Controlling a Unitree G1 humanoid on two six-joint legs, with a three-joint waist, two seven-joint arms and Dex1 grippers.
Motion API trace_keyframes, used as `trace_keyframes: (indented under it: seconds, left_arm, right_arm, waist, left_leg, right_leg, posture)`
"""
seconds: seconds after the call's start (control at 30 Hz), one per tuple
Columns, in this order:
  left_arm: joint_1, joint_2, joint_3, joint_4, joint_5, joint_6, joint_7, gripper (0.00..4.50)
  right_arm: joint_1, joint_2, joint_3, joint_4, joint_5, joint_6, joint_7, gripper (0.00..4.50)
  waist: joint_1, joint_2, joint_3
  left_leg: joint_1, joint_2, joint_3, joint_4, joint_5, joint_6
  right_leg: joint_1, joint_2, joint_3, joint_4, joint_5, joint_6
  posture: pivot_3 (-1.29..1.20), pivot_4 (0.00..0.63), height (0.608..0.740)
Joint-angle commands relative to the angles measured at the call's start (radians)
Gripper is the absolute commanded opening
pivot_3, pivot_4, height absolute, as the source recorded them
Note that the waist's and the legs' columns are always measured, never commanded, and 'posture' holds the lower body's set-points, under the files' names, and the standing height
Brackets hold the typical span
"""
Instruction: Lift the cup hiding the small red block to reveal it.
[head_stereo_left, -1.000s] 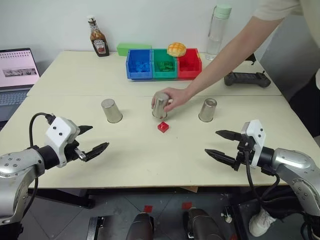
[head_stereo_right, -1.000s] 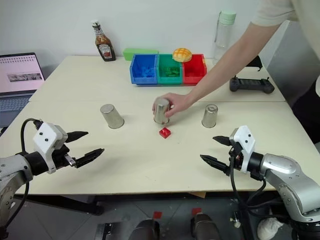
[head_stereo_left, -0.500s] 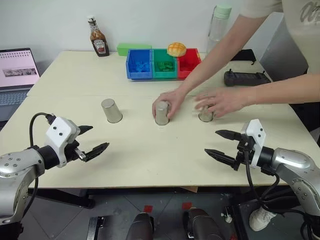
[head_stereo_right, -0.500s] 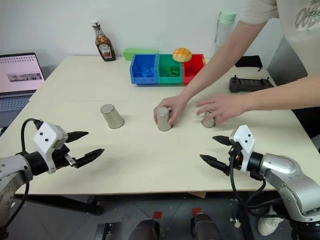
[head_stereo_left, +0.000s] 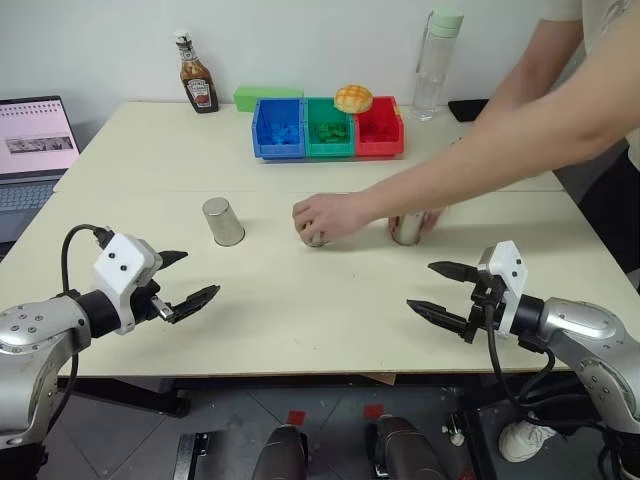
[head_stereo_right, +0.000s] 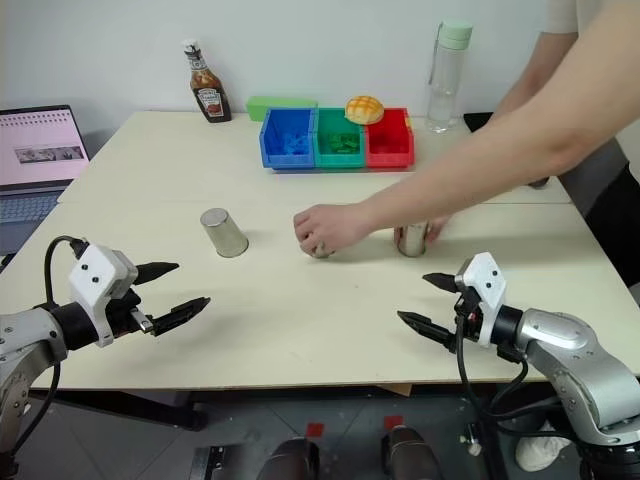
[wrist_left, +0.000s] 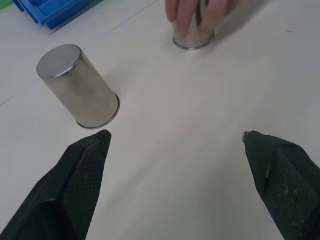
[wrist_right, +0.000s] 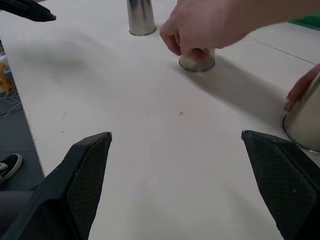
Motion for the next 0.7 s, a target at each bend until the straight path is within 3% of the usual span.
trace_keyframes:
  seconds: [0.03, 0.27, 0.7]
  left_arm:
    - [-0.015, 0.016, -0.001, -0.008, 0.003, -0.018, -0.006, 4.5]
    - [-0.017, 0.015, -0.004, -0.014, -0.006, -0.014, -0.009, 4.5]
    - [-0.125, 0.013, -0.09, -0.159, -0.133, 0.137, -0.011, 4.5]
  right_arm:
    - [-0.006, 0.006, -0.006, -0.037, -0.001, -0.017, -0.01, 4.42]
    - [-0.03, 0.043, -0.017, -0.032, 0.025, 0.022, -0.063, 4.42]
    - [-0.244, 0.207, -0.001, 0.142, -0.092, 0.053, -0.316, 4.42]
  waist:
    - [0.0, 0.0, 0.0]
    - [0.0, 0.0, 0.0]
    - [-0.001, 0.0, 0.0]
  left_leg:
    - [0.0, 0.0, 0.0, 0.0, 0.0, 0.0]
    - [0.0, 0.0, 0.0, 0.0, 0.0, 0.0]
    - [0.0, 0.0, 0.0, 0.0, 0.0, 0.0]
  right_leg:
    - [0.0, 0.0, 0.0, 0.0, 0.0, 0.0]
    - [0.0, 0.0, 0.0, 0.0, 0.0, 0.0]
    - [0.0, 0.0, 0.0, 0.0, 0.0, 0.0]
  posture:
    - [0.0, 0.15, 0.74]
    - [0.0, 0.15, 0.74]
    - [0.0, 0.15, 0.74]
